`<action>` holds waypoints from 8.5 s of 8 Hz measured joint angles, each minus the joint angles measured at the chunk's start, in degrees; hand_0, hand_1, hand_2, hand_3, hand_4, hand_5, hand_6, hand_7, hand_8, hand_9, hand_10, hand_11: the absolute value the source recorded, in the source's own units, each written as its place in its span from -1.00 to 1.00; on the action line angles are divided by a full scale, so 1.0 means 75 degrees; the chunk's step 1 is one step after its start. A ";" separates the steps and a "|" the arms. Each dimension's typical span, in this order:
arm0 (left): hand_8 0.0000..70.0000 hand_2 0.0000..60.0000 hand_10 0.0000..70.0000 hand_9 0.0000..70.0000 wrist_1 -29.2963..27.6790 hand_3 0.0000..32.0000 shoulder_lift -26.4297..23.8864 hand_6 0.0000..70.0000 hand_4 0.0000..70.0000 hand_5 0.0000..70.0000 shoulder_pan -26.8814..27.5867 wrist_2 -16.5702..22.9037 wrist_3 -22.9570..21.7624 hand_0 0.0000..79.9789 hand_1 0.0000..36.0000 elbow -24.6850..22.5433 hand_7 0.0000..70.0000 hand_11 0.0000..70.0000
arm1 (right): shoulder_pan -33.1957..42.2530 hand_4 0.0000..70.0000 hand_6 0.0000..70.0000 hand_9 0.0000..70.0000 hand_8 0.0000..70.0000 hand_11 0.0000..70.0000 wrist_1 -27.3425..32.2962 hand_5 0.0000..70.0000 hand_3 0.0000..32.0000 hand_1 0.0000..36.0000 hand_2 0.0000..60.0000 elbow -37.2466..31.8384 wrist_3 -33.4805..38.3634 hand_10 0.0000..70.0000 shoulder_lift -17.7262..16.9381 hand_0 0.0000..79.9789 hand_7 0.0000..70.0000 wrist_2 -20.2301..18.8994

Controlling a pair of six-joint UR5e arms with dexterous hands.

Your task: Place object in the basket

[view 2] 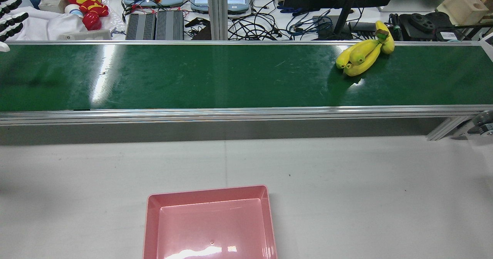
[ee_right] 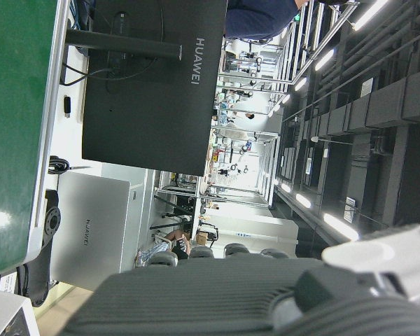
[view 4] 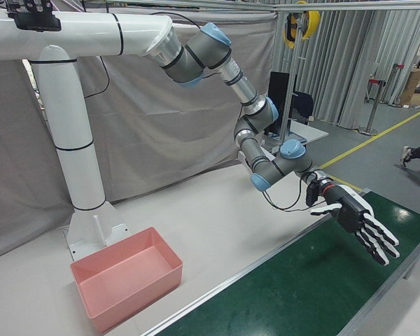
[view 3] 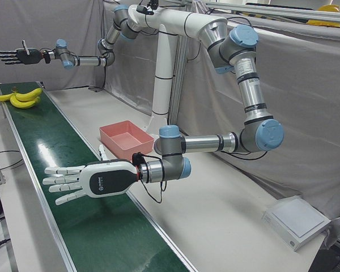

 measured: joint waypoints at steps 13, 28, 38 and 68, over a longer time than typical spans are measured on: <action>-0.71 -1.00 -0.81 -0.64 0.0004 -0.96 0.0030 -0.92 -0.52 -0.35 -0.0094 0.0040 -0.0081 0.42 -0.08 -0.0019 -0.73 -0.67 | 0.0002 -1.00 -1.00 -1.00 -1.00 -1.00 0.0000 -1.00 -1.00 -1.00 -1.00 0.0000 -0.0004 -1.00 0.0000 -1.00 -1.00 0.0000; -0.75 -1.00 -0.86 -0.70 0.0004 -0.45 0.0052 -0.96 -0.71 -0.46 -0.0221 0.0031 -0.0131 0.48 0.00 -0.0038 -0.79 -0.74 | 0.0001 -1.00 -1.00 -1.00 -1.00 -1.00 0.0000 -1.00 -1.00 -1.00 -1.00 0.0004 0.0000 -1.00 0.0000 -1.00 -1.00 0.0000; -0.75 -1.00 -0.87 -0.71 0.0027 -0.43 0.0038 -0.97 -0.71 -0.46 -0.0239 0.0036 -0.0140 0.47 -0.02 -0.0033 -0.80 -0.74 | 0.0005 -1.00 -1.00 -1.00 -1.00 -1.00 0.0000 -1.00 -1.00 -1.00 -1.00 0.0009 0.0000 -1.00 0.0000 -1.00 -1.00 0.0000; -0.75 -1.00 -0.86 -0.69 0.0212 -0.57 0.0046 -0.95 -0.64 -0.44 -0.0396 0.0039 -0.0172 0.47 -0.01 -0.0328 -0.79 -0.73 | 0.0000 -1.00 -1.00 -1.00 -1.00 -1.00 0.0000 -1.00 -1.00 -1.00 -1.00 0.0012 0.0000 -1.00 0.0000 -1.00 -1.00 0.0000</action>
